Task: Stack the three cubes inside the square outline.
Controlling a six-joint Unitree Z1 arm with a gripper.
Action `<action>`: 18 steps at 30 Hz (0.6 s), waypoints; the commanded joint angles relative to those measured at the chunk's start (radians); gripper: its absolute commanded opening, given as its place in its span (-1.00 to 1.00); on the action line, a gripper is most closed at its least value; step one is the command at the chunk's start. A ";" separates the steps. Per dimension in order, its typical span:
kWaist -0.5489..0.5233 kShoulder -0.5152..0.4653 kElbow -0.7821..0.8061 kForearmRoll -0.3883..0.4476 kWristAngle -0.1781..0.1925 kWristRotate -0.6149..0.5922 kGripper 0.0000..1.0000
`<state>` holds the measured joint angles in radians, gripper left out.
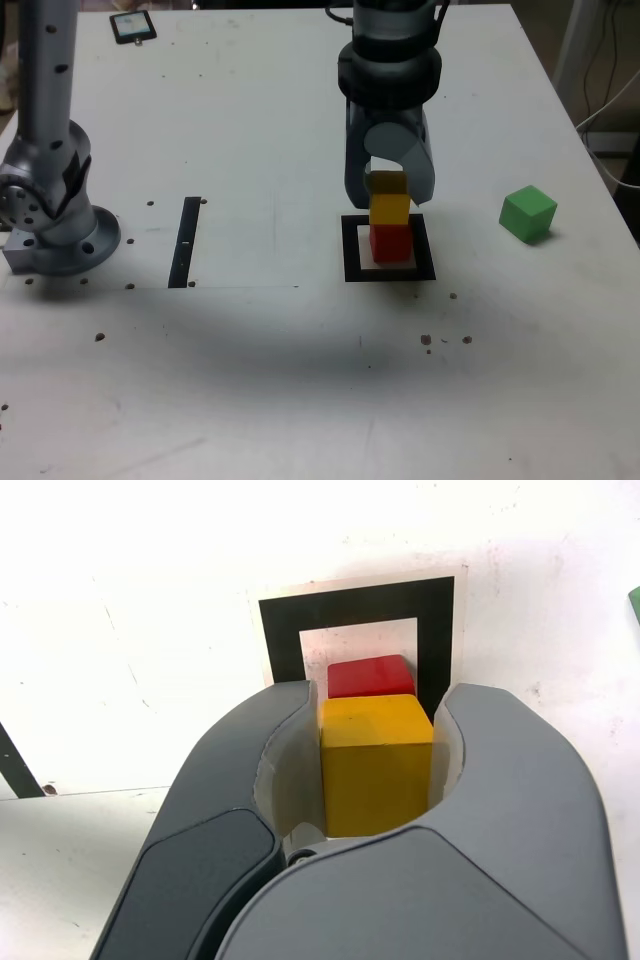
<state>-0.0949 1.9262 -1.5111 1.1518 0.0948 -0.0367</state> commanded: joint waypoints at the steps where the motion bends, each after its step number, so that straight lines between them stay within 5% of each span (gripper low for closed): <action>1: 0.000 0.007 -0.002 -0.005 -0.004 0.000 -0.42; 18: 0.000 0.018 0.007 -0.015 -0.020 0.010 -0.04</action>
<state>-0.0949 1.9401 -1.5069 1.1393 0.0766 -0.0286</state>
